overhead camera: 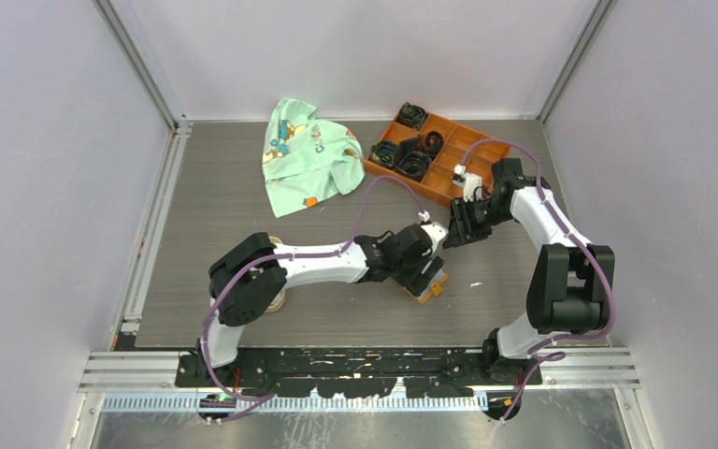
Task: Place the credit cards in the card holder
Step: Open the card holder at the center of the board.
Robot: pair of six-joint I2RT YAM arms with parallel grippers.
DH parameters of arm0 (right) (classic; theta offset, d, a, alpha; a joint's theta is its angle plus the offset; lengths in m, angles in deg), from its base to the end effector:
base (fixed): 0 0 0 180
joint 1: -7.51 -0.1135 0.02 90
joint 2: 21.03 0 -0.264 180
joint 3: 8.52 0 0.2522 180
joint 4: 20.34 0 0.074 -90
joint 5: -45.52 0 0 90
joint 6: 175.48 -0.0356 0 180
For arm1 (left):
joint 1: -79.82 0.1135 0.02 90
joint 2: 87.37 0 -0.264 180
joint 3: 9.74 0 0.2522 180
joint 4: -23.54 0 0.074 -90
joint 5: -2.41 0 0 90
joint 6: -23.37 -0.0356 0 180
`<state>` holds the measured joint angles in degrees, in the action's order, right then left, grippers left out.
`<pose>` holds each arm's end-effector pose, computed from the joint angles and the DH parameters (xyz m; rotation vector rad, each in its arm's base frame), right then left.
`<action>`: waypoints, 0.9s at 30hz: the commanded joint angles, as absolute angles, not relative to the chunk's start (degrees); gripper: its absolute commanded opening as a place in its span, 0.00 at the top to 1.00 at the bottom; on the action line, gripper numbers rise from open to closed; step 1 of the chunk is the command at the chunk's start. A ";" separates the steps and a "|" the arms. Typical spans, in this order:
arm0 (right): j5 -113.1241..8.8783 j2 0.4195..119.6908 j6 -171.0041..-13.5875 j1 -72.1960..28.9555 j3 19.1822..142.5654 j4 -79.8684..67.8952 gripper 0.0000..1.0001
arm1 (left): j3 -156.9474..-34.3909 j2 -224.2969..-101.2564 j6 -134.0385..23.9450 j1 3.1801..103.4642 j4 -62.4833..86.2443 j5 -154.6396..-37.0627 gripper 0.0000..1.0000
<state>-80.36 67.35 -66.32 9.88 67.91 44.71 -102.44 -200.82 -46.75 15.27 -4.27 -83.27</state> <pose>0.2830 0.0092 0.2250 -0.4920 2.6528 0.8002 0.1887 -0.3902 0.1843 0.9167 2.3251 -0.5654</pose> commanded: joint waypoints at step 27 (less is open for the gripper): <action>-81.84 64.89 -66.22 10.06 68.43 44.99 0.59 | -105.77 -200.28 -48.87 14.90 -5.78 -78.61 0.43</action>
<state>-80.40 67.35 -66.30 9.88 67.91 44.81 -105.45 -204.47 -47.64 15.00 -5.58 -81.13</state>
